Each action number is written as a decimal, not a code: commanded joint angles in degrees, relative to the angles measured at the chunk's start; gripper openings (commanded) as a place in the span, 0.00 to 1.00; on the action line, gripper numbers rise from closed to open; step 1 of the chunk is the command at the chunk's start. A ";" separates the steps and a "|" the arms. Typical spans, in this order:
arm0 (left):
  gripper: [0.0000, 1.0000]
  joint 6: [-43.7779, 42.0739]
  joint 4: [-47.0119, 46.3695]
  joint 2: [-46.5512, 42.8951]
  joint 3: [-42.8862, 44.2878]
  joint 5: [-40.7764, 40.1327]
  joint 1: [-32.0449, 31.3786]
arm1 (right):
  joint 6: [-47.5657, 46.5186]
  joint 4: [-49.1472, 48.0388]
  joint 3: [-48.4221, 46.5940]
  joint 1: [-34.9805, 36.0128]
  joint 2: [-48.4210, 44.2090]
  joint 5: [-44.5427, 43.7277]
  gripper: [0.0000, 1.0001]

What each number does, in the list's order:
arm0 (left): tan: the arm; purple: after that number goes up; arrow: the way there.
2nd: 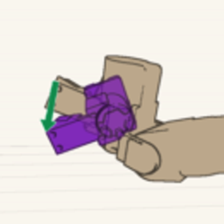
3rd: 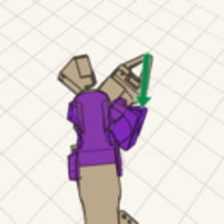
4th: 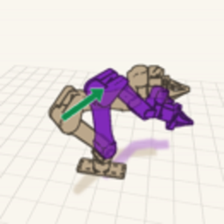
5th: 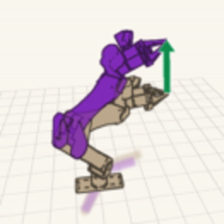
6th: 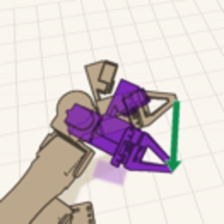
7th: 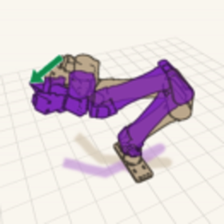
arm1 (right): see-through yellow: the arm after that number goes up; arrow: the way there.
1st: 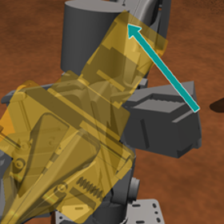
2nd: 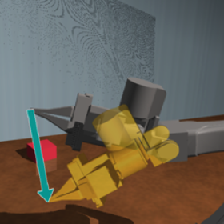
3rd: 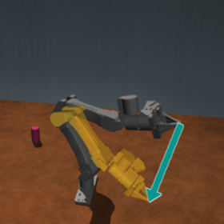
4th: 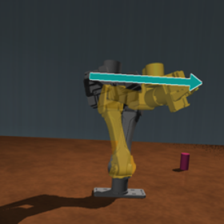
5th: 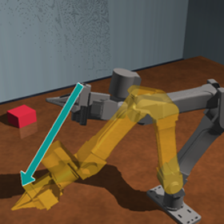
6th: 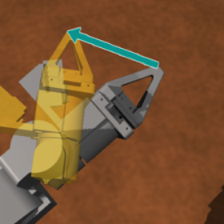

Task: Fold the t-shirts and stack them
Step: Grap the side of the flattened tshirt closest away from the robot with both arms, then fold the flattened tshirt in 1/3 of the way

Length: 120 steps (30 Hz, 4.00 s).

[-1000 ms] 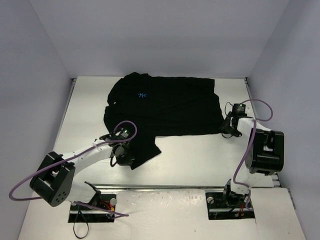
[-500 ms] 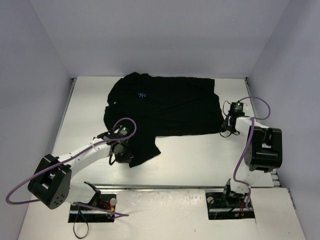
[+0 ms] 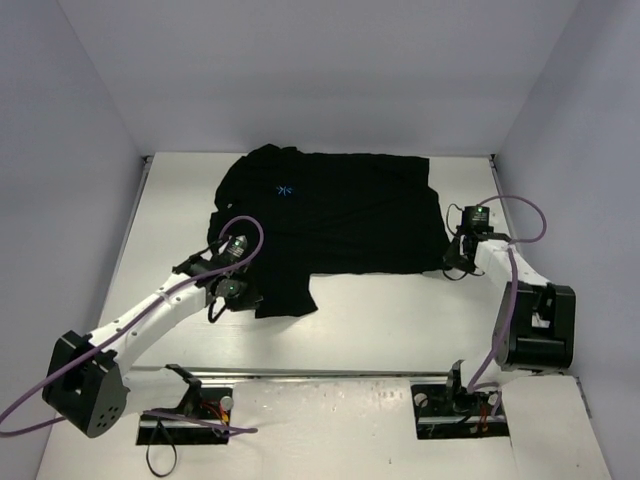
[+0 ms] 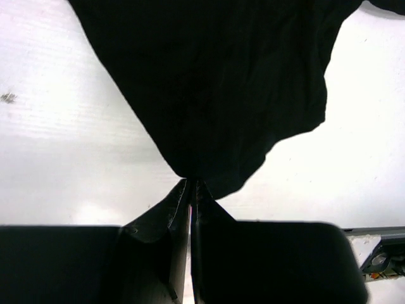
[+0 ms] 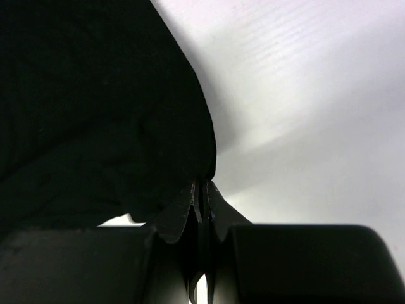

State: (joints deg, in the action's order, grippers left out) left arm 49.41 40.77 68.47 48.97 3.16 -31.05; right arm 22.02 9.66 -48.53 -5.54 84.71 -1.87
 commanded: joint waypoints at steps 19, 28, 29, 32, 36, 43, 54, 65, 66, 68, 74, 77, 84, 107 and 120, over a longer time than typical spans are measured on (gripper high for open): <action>0.00 -2.08 19.77 -12.65 17.14 -8.17 4.07 | -1.21 17.65 -5.61 0.07 -14.61 -1.00 0.00; 0.00 -11.47 12.00 -0.07 27.50 -6.03 14.91 | -3.98 17.42 -14.07 0.10 -4.74 -0.60 0.00; 0.00 -12.08 11.00 1.63 28.91 -5.64 15.46 | -4.34 17.14 -14.91 0.15 -3.48 -0.59 0.00; 0.00 -13.97 8.60 6.50 31.14 -4.16 17.55 | -5.21 16.74 -17.53 0.18 0.23 -0.54 0.00; 0.00 -16.00 6.19 11.60 35.05 -2.31 20.57 | -5.84 16.17 -21.05 0.18 4.40 -0.28 0.00; 0.00 -19.42 5.17 21.76 45.09 -0.01 21.17 | -6.50 15.42 -25.18 0.30 11.11 0.47 0.00; 0.00 -26.20 5.11 33.02 54.58 0.51 21.12 | -6.97 14.60 -30.07 0.63 18.76 0.64 0.00; 0.00 -26.38 4.14 37.45 58.08 -0.08 21.12 | -5.94 14.43 -34.71 1.50 24.37 0.65 0.00; 0.00 -26.58 3.74 37.92 58.36 -0.16 21.12 | -5.82 14.39 -35.15 1.50 24.84 0.73 0.00; 0.00 -26.98 3.11 38.90 59.02 -0.22 21.16 | -5.55 14.26 -36.08 1.54 25.86 0.94 0.00; 0.00 -28.81 2.09 43.18 63.04 0.63 21.20 | -4.69 14.03 -39.29 1.59 29.50 1.27 0.00; 0.00 -30.02 2.19 45.59 65.70 0.77 21.14 | -4.22 14.01 -40.46 1.67 31.41 1.35 0.00; 0.00 -31.60 2.26 52.16 72.34 1.06 21.16 | -2.96 13.90 -43.03 1.76 34.15 1.86 0.02; 0.65 -30.37 0.92 35.38 55.19 -7.53 21.30 | -5.12 11.15 -31.84 -0.09 18.10 5.65 0.39; 0.43 -26.02 -10.50 38.35 28.57 -9.25 23.81 | -3.85 -0.63 -16.26 -0.17 20.93 5.10 0.36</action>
State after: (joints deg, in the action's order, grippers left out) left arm 21.29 35.56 106.69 78.75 -3.42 -7.94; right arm 17.93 14.18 -67.31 -5.63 104.50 4.00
